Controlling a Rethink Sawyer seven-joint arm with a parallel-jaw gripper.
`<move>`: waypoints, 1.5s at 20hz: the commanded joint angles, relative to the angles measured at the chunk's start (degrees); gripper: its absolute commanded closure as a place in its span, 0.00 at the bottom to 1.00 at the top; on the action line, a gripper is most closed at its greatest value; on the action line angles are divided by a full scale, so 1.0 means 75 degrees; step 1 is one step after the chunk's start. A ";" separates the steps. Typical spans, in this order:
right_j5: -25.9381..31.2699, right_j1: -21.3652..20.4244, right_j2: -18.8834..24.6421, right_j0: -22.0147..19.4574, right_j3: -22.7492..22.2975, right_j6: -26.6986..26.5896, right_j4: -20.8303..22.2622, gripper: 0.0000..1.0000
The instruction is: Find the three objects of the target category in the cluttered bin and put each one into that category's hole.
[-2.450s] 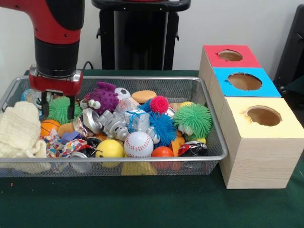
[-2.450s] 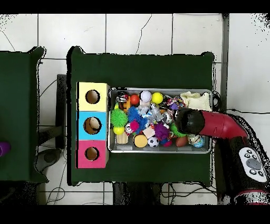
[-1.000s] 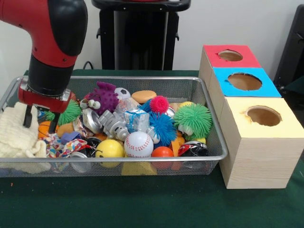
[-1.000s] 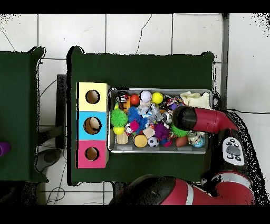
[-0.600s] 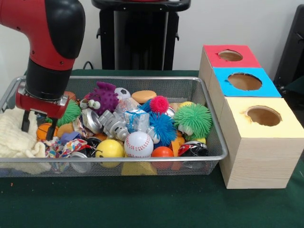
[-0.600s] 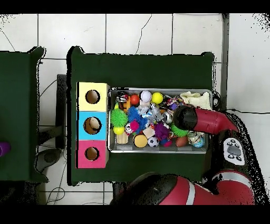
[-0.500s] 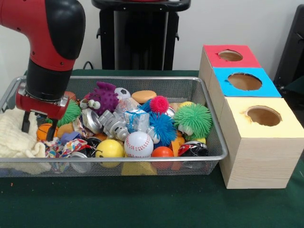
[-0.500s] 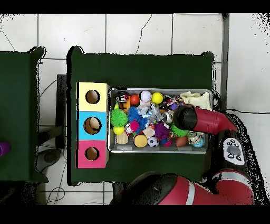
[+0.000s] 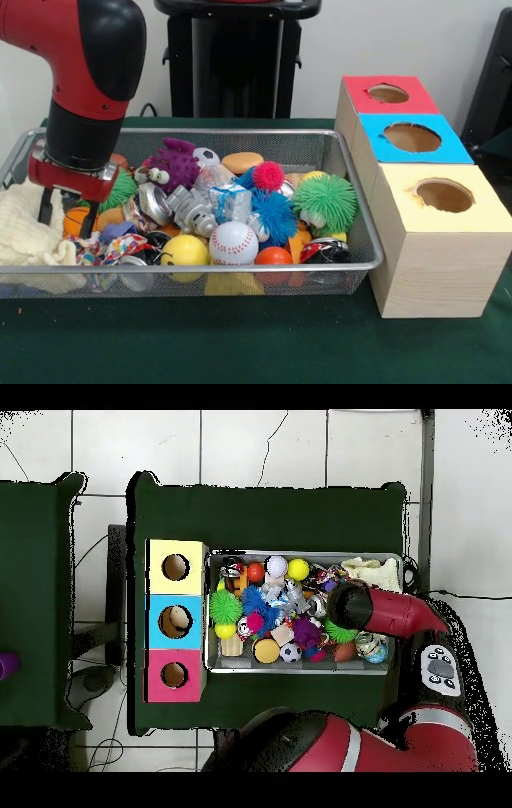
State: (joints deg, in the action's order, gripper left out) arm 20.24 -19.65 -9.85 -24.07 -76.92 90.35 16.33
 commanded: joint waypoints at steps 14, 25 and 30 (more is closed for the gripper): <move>-0.0132 0.0549 0.0416 0.0156 -0.0556 0.1751 -0.0974 0.00; -0.0156 0.0699 0.0210 0.0355 -0.0403 0.1801 -0.1236 0.00; -0.0185 0.0716 0.0156 0.0379 -0.0418 0.1749 -0.1298 0.00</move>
State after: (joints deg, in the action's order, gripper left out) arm 20.11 -17.89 -11.46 -22.26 -77.18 90.35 9.34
